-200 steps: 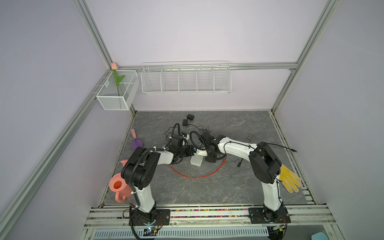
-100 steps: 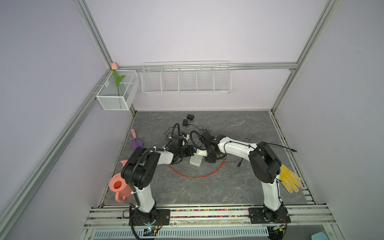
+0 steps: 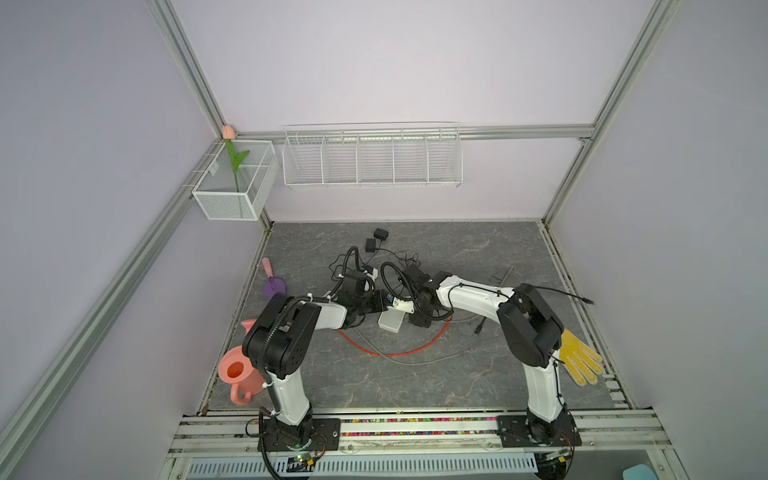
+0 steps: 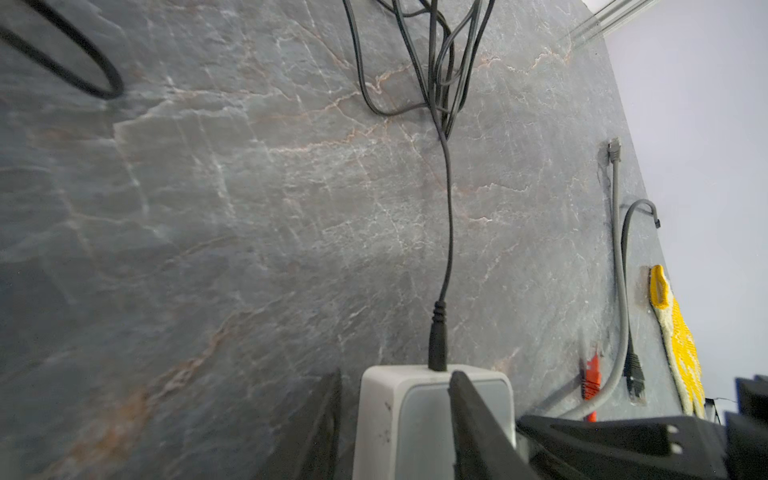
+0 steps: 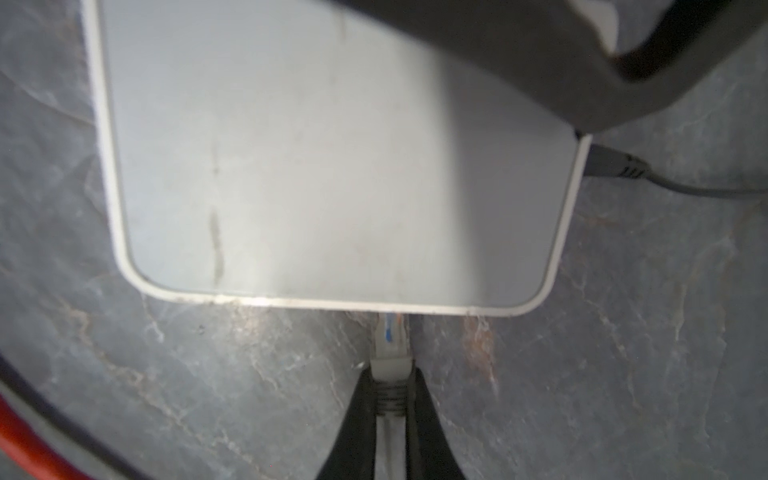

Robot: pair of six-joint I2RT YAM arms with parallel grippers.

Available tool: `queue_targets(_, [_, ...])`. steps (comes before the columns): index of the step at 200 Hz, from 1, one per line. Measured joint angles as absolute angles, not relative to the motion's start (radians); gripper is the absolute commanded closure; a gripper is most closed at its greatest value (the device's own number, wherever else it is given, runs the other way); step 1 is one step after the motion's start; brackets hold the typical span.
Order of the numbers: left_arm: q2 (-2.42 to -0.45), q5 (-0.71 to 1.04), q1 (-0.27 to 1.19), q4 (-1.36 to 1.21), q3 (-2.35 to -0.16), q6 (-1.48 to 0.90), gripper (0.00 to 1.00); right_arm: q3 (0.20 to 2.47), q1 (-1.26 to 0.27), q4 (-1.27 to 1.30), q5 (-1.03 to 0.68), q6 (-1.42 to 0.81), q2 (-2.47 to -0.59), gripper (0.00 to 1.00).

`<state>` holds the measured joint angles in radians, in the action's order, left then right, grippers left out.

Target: Insert the plug into the switch port

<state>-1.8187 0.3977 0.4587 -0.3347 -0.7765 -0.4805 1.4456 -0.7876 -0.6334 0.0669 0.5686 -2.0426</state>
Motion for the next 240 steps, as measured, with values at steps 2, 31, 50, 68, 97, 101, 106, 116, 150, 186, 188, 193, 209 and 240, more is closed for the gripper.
queue_targets(2, [-1.819,0.397,0.459,-0.335,-0.776,-0.481,0.57,1.445,-0.788,-0.632,0.067,0.569,-2.042,0.93])
queue_targets(31, [-1.819,0.397,0.459,-0.334,-0.776,-0.480,0.57,1.443,-0.788,-0.628,0.074,0.570,-2.040,0.93])
queue_targets(50, [-1.819,0.397,0.459,-0.334,-0.776,-0.478,0.57,1.443,-0.788,-0.628,0.075,0.573,-2.040,0.93])
queue_targets(68, [-1.819,0.397,0.459,-0.333,-0.776,-0.477,0.57,1.443,-0.788,-0.628,0.075,0.573,-2.040,0.93])
queue_targets(97, [-1.819,0.400,0.459,-0.332,-0.776,-0.477,0.57,1.428,-0.788,-0.610,0.070,0.572,-2.033,0.93])
queue_targets(101, [-1.819,0.402,0.459,-0.332,-0.776,-0.477,0.57,1.423,-0.788,-0.606,0.067,0.572,-2.030,0.93])
queue_targets(106, [-1.819,0.406,0.459,-0.332,-0.776,-0.477,0.57,1.416,-0.788,-0.598,0.065,0.572,-2.027,0.93])
queue_targets(116, [-1.820,0.417,0.459,-0.332,-0.776,-0.477,0.57,1.405,-0.787,-0.586,0.062,0.572,-2.021,0.93])
queue_targets(150, [-1.826,0.447,0.458,-0.340,-0.776,-0.479,0.56,1.391,-0.782,-0.571,0.051,0.572,-2.014,0.93])
queue_targets(186, [-1.840,0.507,0.450,-0.355,-0.777,-0.477,0.56,1.364,-0.765,-0.542,0.033,0.550,-1.996,0.93])
queue_targets(188, [-1.841,0.509,0.448,-0.355,-0.778,-0.477,0.56,1.362,-0.764,-0.540,0.032,0.550,-1.995,0.93])
queue_targets(193, [-1.844,0.517,0.446,-0.354,-0.780,-0.476,0.56,1.359,-0.763,-0.537,0.029,0.548,-1.992,0.93])
queue_targets(209, [-1.854,0.533,0.440,-0.350,-0.791,-0.472,0.57,1.353,-0.761,-0.527,0.025,0.545,-1.985,0.93])
queue_targets(240, [-1.868,0.549,0.437,-0.347,-0.807,-0.467,0.56,1.339,-0.761,-0.514,0.009,0.538,-1.976,0.93])
